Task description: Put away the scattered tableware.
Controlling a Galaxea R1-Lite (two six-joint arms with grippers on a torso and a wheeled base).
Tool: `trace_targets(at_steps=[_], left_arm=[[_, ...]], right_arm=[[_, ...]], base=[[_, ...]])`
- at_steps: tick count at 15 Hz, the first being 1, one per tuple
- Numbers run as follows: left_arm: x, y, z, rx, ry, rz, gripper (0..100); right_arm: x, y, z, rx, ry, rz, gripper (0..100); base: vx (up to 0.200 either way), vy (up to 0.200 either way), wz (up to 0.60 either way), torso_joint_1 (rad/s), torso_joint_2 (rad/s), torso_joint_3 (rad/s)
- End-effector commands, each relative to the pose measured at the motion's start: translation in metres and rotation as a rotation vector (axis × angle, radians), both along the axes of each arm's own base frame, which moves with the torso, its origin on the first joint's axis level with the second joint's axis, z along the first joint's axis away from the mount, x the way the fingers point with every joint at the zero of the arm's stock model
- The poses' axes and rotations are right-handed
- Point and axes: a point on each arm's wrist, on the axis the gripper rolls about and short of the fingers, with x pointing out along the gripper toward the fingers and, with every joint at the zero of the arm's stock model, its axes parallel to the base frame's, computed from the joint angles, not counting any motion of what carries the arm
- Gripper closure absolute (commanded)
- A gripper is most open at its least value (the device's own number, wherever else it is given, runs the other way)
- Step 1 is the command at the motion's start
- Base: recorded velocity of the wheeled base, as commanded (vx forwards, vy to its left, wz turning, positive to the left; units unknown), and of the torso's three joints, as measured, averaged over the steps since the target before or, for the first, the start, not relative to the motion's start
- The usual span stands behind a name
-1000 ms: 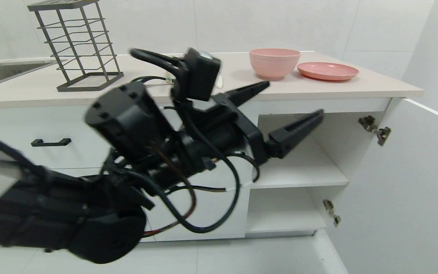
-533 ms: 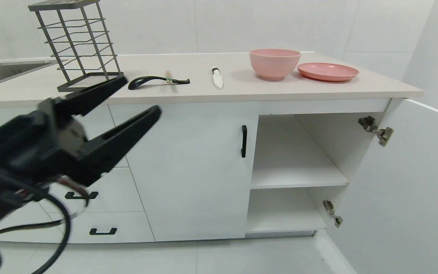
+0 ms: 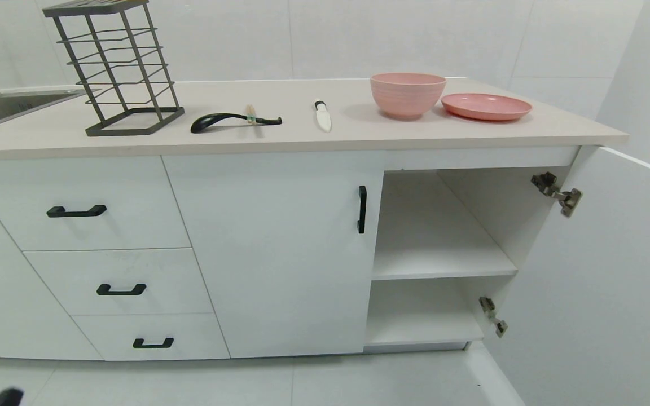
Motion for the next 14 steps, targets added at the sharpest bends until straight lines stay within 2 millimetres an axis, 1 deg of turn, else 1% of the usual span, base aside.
trace_targets(at_steps=[1,2,3,4,5,7,9,10,12,14], left_arm=[[-0.035,0.005,-0.043,0.002,-0.021,0.128,0],[-0.031,0.006,-0.052,-0.004,0.016,0.204,0],[-0.028,0.005,-0.066,0.000,0.054,0.279,0],[-0.032,0.005,-0.077,0.008,0.083,0.325,0],[-0.033,0.005,-0.089,0.034,0.172,0.346,0],[-0.033,0.008,-0.086,0.036,0.143,0.475,0],[-0.032,0.009,-0.094,0.063,0.196,0.522,0],[-0.032,0.009,-0.093,0.064,0.188,0.521,0],[-0.032,0.009,-0.093,0.050,0.194,0.513,0],[-0.032,0.009,-0.093,0.033,0.199,0.512,0]], right_arm=[[0.001,-0.001,-0.009,0.032,0.058,-0.096,0],[0.003,-0.002,-0.014,0.053,0.129,-0.163,0],[0.005,-0.003,-0.020,0.081,0.202,-0.227,0],[0.007,-0.005,-0.026,0.110,0.281,-0.331,0],[0.008,-0.008,-0.033,0.129,0.360,-0.449,0],[0.009,-0.010,-0.034,0.158,0.373,-0.588,0],[0.010,-0.013,-0.034,0.195,0.375,-0.710,0],[0.011,-0.015,-0.034,0.238,0.393,-0.776,0],[0.011,-0.015,-0.034,0.268,0.403,-0.792,0],[0.011,-0.014,-0.035,0.228,0.382,-0.751,0]], base=[[0.000,0.000,0.00,0.000,0.00,0.000],[0.000,0.000,0.00,0.000,0.00,0.000],[0.000,0.000,0.00,0.000,0.00,0.000],[0.000,0.000,0.00,0.000,0.00,0.000],[0.000,0.000,0.00,0.000,0.00,0.000],[0.000,0.000,0.00,0.000,0.00,0.000],[0.000,0.000,0.00,0.000,0.00,0.000],[0.000,0.000,0.00,0.000,0.00,0.000],[0.000,0.000,0.00,0.000,0.00,0.000],[0.000,0.000,0.00,0.000,0.00,0.000]])
